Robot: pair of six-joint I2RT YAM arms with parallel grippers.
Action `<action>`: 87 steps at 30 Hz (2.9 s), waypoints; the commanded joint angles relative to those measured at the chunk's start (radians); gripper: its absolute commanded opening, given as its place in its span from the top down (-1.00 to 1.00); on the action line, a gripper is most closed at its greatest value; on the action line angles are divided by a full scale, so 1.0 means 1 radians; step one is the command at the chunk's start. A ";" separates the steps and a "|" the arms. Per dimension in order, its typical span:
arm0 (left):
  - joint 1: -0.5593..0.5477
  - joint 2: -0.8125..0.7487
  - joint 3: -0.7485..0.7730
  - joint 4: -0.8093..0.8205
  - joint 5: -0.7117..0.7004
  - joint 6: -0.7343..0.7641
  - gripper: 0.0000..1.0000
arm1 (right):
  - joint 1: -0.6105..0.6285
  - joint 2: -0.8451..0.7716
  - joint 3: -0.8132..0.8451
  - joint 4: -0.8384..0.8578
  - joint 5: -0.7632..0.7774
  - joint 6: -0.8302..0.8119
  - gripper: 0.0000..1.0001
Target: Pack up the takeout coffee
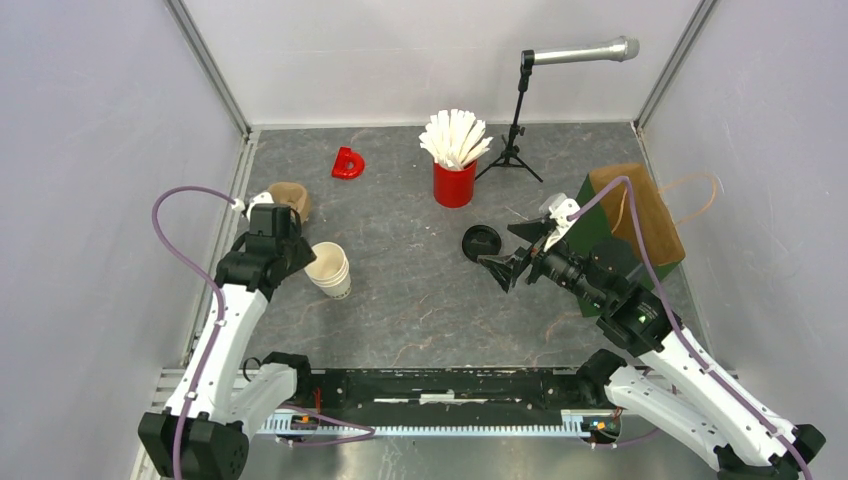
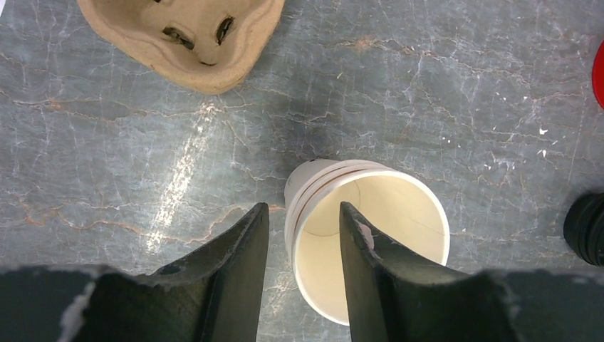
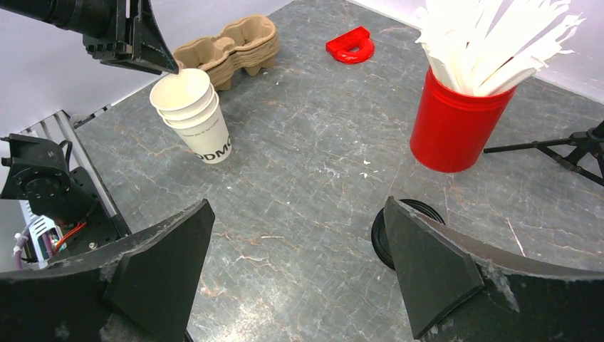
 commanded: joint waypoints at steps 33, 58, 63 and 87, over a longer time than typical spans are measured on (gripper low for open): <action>0.004 0.027 0.111 0.011 0.104 0.069 0.95 | 0.002 -0.016 -0.025 0.001 0.089 0.013 -0.96; -0.018 -0.031 0.326 -0.051 0.536 0.088 0.95 | 0.001 -0.001 0.003 -0.045 0.093 -0.024 -0.96; -0.187 -0.019 0.278 -0.010 0.481 0.088 0.95 | 0.002 -0.007 0.030 -0.077 0.117 -0.041 -0.96; -0.700 0.258 -0.017 0.456 0.104 0.024 0.87 | 0.001 -0.029 0.014 -0.122 0.113 -0.029 -0.96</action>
